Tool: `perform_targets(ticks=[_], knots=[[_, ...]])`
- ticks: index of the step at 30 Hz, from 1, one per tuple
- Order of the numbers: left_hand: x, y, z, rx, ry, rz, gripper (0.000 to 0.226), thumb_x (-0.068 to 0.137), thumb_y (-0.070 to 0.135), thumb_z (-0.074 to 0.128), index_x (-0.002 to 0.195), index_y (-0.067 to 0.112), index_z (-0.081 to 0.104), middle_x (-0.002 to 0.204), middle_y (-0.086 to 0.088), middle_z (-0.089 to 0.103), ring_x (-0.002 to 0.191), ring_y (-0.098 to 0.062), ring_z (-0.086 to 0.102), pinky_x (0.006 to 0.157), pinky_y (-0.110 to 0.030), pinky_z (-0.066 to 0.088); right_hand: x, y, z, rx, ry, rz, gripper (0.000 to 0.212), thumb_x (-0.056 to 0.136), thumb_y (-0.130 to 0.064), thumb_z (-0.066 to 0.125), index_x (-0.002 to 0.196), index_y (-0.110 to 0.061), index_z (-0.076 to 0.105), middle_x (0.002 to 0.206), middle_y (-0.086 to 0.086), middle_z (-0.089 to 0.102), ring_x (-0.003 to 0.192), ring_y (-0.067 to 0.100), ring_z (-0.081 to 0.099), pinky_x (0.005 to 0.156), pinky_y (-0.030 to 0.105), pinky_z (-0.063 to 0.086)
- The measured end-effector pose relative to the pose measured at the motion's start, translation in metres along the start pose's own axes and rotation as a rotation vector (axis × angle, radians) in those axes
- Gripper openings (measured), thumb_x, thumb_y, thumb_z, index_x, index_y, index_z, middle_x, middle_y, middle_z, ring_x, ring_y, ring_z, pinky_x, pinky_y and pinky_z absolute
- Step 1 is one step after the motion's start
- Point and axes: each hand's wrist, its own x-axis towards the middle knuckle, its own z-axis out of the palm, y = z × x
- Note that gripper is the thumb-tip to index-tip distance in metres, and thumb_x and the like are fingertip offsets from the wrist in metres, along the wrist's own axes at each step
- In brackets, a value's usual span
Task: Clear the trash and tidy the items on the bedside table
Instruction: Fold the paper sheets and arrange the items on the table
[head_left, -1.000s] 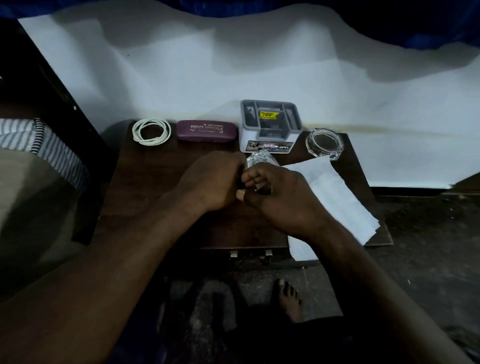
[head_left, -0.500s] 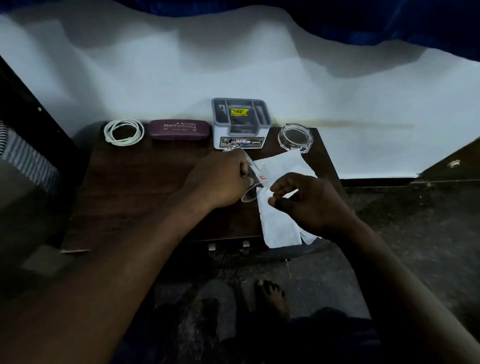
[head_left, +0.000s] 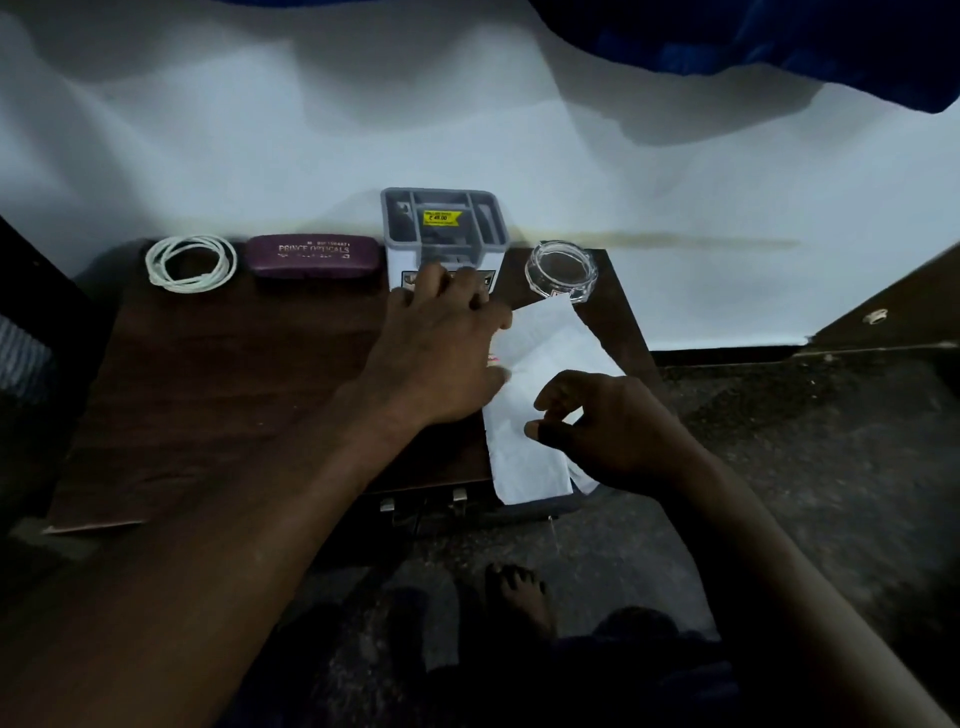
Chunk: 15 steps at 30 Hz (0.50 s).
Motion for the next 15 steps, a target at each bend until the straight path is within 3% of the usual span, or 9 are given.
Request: perform_targets(ticks=[4,7,11,15], knots=[[-0.001,-0.008,0.01,0.006,-0.209,-0.042,0.049,0.084,0.053,0.067,0.13,0.04,0.056,0.154,0.009,0.037,0.145,-0.027,0.015,0.107,-0.055,0.029,0.0,0.001,-0.003,0.008,-0.069,0.032,0.03,0.088,-0.047,0.078,0.109,-0.027,0.07,0.104,-0.009,0.073,0.084,0.01,0.071,0.075,0.025,0.056],[-0.004,-0.013,0.01,0.003,-0.206,-0.053,0.041,0.089,0.049,0.067,0.127,0.041,0.057,0.159,0.007,0.032,0.148,-0.031,0.01,0.108,-0.056,0.031,0.002,-0.004,-0.003,0.01,-0.103,0.03,0.03,0.089,-0.047,0.077,0.111,-0.027,0.069,0.104,-0.008,0.074,0.086,0.011,0.072,0.077,0.026,0.056],[-0.007,-0.023,0.006,0.05,-0.206,-0.087,0.041,0.089,0.047,0.069,0.128,0.041,0.057,0.163,0.002,0.024,0.148,-0.034,0.011,0.11,-0.059,0.035,0.002,-0.011,-0.002,0.011,-0.134,0.016,0.028,0.09,-0.048,0.075,0.11,-0.029,0.067,0.095,-0.006,0.078,0.083,0.014,0.075,0.07,0.014,0.049],[-0.008,-0.032,0.001,0.068,-0.182,-0.157,0.037,0.089,0.046,0.069,0.123,0.041,0.056,0.16,-0.001,0.024,0.142,-0.037,0.019,0.106,-0.057,0.038,0.003,-0.015,0.001,0.009,-0.136,-0.009,0.031,0.089,-0.049,0.076,0.111,-0.028,0.068,0.097,-0.001,0.078,0.084,0.018,0.074,0.085,0.034,0.058]])
